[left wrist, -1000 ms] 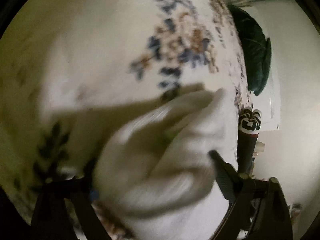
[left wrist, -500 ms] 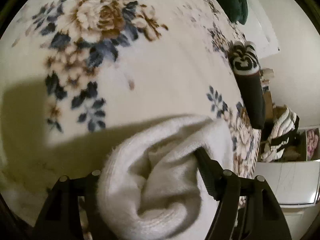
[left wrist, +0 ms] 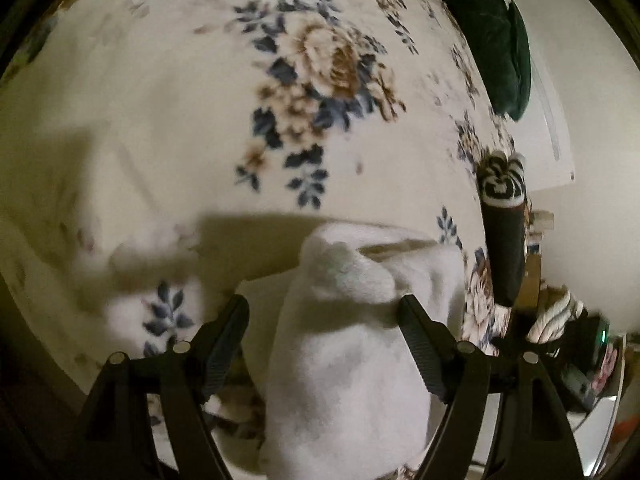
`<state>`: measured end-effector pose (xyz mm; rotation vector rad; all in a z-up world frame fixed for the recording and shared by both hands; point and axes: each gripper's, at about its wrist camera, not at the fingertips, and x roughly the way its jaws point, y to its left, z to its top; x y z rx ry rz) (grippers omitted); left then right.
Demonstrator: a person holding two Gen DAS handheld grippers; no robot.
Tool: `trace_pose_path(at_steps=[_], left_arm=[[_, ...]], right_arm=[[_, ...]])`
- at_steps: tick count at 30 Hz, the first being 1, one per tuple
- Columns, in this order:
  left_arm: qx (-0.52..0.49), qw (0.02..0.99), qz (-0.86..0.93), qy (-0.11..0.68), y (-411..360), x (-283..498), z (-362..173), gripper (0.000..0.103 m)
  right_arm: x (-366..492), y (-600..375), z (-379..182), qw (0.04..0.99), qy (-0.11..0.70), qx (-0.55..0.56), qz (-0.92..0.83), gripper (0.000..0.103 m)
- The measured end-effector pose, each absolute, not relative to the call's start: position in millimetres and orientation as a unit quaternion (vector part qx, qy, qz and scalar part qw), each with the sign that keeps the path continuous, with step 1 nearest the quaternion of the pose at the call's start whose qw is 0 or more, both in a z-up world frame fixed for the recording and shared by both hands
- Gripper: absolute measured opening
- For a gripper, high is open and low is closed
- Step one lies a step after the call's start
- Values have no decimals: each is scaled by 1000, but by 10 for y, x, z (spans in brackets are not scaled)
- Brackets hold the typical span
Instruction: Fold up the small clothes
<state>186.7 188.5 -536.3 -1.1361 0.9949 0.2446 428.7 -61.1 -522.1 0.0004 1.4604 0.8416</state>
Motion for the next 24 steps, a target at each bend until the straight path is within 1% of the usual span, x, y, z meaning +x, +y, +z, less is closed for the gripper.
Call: trace_pose_path(at_steps=[3,5,6,7,8,9,12,18,23,24], left_arm=[[-503,730,121,446,1871,1938,-5354,75],[-500,735,124,440,1876,1957,-5330,75],[-500,736,124,439,1879,1959,-5323,75],[-499,737,125,438,1875,1959,-5312,75],[-499,737,126,437,1878,1947,-5304,75],[-501,737,127,436,1885,1931,-5302,75],[-514,731,129,429,1891,1862,-5305,75],[-530,726,123,420,1868,1878,-5325,75],[-511,741,109,422,1817,2124,-5368,75],[-503,744,113,426,1818,2161,-5400,74]], right_arm=[[4472,2,-5460,643,643,-53,412,62],[4475,228,-5594,622,649,-79,431,62],[4468,353,-5669,607,656,-89,439,60],[4453,415,-5703,604,658,-98,439,52],[4438,473,-5704,607,649,-114,443,18],[4413,487,-5711,615,642,-130,439,10],[4445,339,-5605,643,628,-103,426,8],[4554,11,-5438,693,614,-64,371,7],[4667,-80,-5521,688,632,-41,356,7],[4671,-69,-5528,687,631,-44,356,7]])
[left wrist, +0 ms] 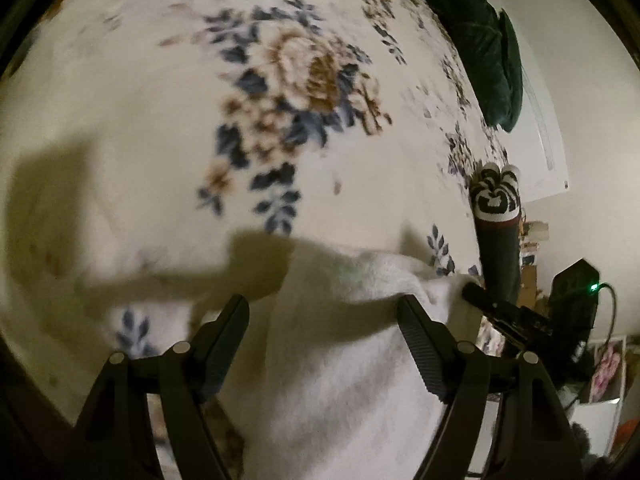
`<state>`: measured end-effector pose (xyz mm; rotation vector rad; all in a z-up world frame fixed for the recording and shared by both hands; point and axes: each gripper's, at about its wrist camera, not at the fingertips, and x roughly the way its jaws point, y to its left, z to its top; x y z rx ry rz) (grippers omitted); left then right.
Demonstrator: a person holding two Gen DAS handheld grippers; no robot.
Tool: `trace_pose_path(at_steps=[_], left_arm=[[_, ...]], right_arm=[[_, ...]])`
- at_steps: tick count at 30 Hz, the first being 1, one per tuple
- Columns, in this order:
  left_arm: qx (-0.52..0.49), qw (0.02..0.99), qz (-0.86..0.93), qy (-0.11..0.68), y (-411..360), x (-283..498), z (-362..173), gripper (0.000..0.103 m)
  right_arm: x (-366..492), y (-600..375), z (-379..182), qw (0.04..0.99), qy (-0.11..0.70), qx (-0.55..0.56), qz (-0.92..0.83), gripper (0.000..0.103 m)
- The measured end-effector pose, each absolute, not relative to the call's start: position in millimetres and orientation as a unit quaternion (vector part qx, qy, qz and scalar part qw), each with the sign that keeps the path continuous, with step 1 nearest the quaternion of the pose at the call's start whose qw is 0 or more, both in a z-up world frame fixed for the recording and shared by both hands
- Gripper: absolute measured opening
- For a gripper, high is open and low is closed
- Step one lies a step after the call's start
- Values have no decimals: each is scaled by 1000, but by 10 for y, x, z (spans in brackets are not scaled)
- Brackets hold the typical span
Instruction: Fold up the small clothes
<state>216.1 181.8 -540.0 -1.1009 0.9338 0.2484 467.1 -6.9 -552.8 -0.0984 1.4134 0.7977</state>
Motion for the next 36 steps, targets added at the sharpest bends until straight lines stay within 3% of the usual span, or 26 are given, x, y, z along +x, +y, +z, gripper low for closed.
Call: trace_pose_path(at_steps=[1,2,11,13,14,15,16,17,18,20,26,28,36], left_arm=[[-500,745,118,427,1828,2186,-5434,52],[-498,742,123,431,1851,2192,-5477,21],[-537,692,187,446,2120,1870,-5815,19],[-558,690,176,426,2140,1748,-5758,20],[-566,691,168,417,2145,1694,-5725,28],[-574,693,158,407,2136,1621,-5671,37],[-580,694,152,398,2119,1546,-5618,60],[-586,699,143,384,2095,1471,-5573,71],[-596,704,130,364,2048,1391,-5534,72],[-623,696,98,342,1927,1271,-5554,74],[-642,674,33,365,1467,1400,-5872,75],[-637,668,28,384,1374,1484,-6004,75],[-645,665,17,377,1397,1578,-6115,79]], right_arm=[[4662,-35,-5534,686,630,-49,360,7],[4653,-9,-5529,686,628,-53,363,7],[4747,8,-5741,686,646,-63,329,7],[4804,-19,-5863,656,675,-39,335,8],[4833,-53,-5883,641,686,-19,344,11],[4873,-111,-5866,630,692,-6,352,26],[4900,-166,-5838,626,695,-4,354,35],[4933,-251,-5797,621,696,3,361,53],[4973,-377,-5759,616,696,8,368,72],[4985,-509,-5776,603,703,4,378,91],[4746,-690,-6341,501,765,-20,405,96],[4662,-685,-6468,487,767,-21,418,102],[4451,-520,-6605,425,767,23,479,103]])
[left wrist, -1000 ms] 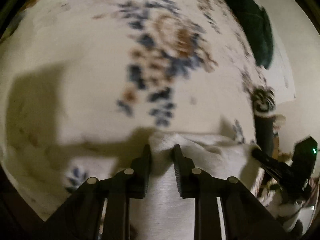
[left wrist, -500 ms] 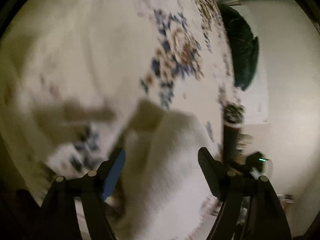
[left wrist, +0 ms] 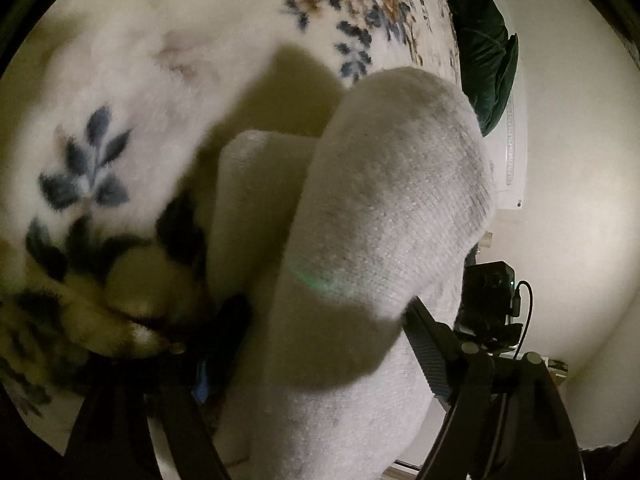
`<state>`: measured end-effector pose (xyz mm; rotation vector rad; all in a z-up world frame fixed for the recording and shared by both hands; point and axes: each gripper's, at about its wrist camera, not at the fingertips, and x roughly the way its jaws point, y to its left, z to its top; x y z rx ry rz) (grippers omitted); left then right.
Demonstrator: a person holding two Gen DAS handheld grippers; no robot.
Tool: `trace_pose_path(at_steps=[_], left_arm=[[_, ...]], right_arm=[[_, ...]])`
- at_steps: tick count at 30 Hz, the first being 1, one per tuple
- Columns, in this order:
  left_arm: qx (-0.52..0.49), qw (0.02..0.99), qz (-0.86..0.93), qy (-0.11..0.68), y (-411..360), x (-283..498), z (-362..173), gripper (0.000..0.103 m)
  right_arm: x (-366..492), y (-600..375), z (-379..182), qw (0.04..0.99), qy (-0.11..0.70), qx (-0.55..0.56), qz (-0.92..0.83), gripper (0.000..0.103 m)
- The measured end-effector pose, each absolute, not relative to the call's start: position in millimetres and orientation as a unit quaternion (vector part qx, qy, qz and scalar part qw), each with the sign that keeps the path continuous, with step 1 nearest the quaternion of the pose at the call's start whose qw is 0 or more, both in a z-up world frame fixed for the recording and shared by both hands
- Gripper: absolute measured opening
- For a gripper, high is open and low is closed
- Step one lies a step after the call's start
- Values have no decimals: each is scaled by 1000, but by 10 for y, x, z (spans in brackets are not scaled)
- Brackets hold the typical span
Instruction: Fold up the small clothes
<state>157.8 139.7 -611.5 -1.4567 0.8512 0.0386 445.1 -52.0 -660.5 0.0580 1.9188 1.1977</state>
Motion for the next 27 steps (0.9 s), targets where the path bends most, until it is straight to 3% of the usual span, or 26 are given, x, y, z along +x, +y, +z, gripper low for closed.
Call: trace_pose_path(at_steps=[4,6,7,9,15,27], left_arm=[[-648,669,27,363,1356,1502,-6109,78],[-637,687,34,346,1277,1496,-6061,62],[-629,696,37,345,1256,1516,-6025,47],[-607,714,45,345,1224,1587,-5947,34],[-547,751,41,368,1196,1707,-5556,29],[-438,800,-17,409,1167,2510,-4840,27]], right_arm=[[4384,-446,-6625,420,765,5,488,103],[4323,-389,-6600,428,760,-9,489,99],[4301,-333,-6594,433,757,-8,489,93],[4253,-329,-6584,451,755,-16,476,35],[4039,-463,-6315,509,730,1,456,28],[4196,-1083,-5682,580,687,131,418,26]])
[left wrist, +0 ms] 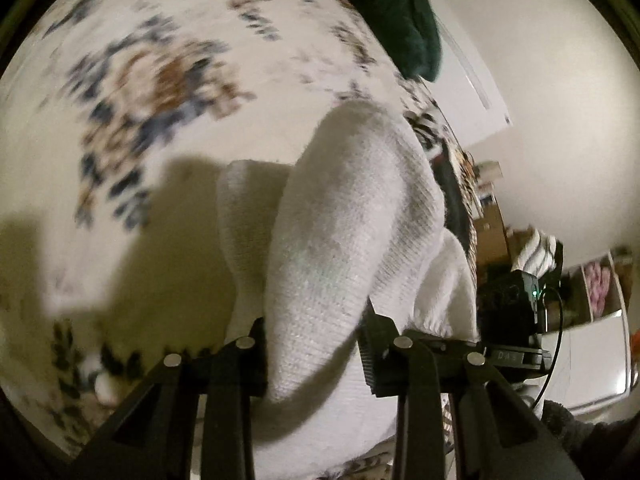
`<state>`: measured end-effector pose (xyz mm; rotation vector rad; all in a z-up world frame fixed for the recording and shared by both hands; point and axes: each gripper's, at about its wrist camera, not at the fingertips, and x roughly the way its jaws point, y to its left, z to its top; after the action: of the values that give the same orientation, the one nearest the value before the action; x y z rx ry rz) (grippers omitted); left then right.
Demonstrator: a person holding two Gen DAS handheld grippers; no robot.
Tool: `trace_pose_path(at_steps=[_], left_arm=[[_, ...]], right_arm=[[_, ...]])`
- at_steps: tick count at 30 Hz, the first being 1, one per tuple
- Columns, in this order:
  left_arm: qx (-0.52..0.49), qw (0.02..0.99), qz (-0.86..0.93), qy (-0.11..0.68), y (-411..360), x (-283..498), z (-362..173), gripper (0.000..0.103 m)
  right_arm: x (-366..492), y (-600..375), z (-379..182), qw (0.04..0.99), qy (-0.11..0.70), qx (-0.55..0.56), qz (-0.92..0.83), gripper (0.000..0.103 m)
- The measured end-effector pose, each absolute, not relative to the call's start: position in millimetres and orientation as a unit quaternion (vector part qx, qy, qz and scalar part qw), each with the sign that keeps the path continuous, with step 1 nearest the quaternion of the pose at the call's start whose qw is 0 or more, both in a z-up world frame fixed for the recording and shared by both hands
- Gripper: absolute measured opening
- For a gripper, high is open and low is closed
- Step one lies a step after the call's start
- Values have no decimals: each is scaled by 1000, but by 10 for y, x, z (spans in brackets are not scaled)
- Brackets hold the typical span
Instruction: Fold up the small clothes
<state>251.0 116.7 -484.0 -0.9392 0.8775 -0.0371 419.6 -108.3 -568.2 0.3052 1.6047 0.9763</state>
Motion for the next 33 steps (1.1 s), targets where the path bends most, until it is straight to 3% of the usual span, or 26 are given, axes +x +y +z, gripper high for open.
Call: trace_pose_path(at_steps=[8,16,22,26,29,30,32,33], left_arm=[[-404,817,-86,401,996,3473,-4174,27],[-358,819,-184,410,635,5443,-3660,27],[-308,812,-197,456,289,6829,-3855,28],[-264,802,-177,506,89,7318,-4194,31],[-249,796,-175,524,19,7392,-4347,36],[-243,796,-177,524,10,7376,-4358,36],[-235,798,-179,525,7,7303,-4345,37],[-231,799,-176,527,12,7266,-4326,37]], right_arm=[[4763,-1652,-4912,643,634,182,390,26],[6039,-2321,-4148,722,566,243,315,26],[7210,-2517,-4208,746,553,273,250,26],[7821,-2583,-4540,744,579,261,207,27],[7969,-2736,-4850,728,603,274,176,34],[8008,-2765,-4918,725,609,273,169,43],[8057,-2814,-4958,730,611,263,156,50],[8052,-2829,-4961,731,613,258,152,60]])
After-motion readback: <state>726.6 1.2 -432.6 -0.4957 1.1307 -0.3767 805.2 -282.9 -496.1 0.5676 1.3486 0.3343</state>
